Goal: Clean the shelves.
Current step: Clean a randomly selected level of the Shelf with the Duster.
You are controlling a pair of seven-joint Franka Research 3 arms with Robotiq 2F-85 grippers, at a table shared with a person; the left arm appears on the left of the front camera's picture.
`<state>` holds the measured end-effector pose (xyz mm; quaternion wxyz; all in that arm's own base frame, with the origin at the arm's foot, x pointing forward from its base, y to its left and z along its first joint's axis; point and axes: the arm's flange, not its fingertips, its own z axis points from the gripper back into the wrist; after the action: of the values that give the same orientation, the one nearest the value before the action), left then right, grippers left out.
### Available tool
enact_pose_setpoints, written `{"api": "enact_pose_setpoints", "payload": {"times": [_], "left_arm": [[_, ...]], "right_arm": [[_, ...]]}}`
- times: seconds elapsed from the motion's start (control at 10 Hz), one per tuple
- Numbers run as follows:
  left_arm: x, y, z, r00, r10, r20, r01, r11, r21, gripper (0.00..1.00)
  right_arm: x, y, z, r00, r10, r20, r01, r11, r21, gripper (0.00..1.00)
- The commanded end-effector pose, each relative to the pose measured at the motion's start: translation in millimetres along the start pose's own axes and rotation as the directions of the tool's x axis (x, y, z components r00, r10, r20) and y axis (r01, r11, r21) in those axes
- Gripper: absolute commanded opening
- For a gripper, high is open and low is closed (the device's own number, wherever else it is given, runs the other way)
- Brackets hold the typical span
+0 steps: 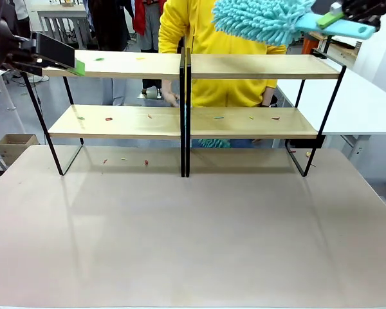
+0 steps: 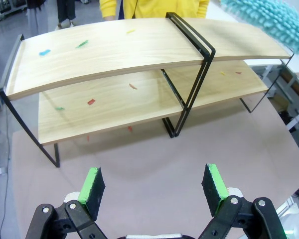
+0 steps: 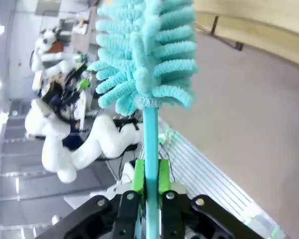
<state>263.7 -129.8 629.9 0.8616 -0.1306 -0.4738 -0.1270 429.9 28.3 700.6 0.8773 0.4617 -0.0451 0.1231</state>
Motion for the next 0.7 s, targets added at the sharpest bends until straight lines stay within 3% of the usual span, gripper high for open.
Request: {"api": "enact_pose_setpoints", "payload": {"times": [0.0, 0.2, 0.5, 0.6], "left_arm": [[-0.3, 0.2, 0.8, 1.000, 0.000, 0.002, 0.000, 1.000, 0.002, 1.00], [-0.3, 0.2, 0.8, 1.000, 0.000, 0.002, 0.000, 1.000, 0.002, 1.00], [-0.3, 0.2, 0.8, 1.000, 0.000, 0.002, 0.000, 1.000, 0.002, 1.00], [-0.3, 0.2, 0.8, 1.000, 0.000, 0.002, 0.000, 1.000, 0.002, 1.00]], "right_arm": [[-34.8, -4.5, 49.7, 0.987, 0.152, -0.056, -0.142, 0.978, 0.155, 0.12], [-103.8, -13.3, 116.4, 0.953, 0.301, 0.033, -0.300, 0.924, 0.236, 0.12], [-190.6, -47.3, 186.0, 0.820, 0.530, 0.215, -0.572, 0.751, 0.331, 0.12], [-203.8, -61.3, 188.5, 0.813, 0.495, 0.305, -0.576, 0.759, 0.304, 0.12]]}}
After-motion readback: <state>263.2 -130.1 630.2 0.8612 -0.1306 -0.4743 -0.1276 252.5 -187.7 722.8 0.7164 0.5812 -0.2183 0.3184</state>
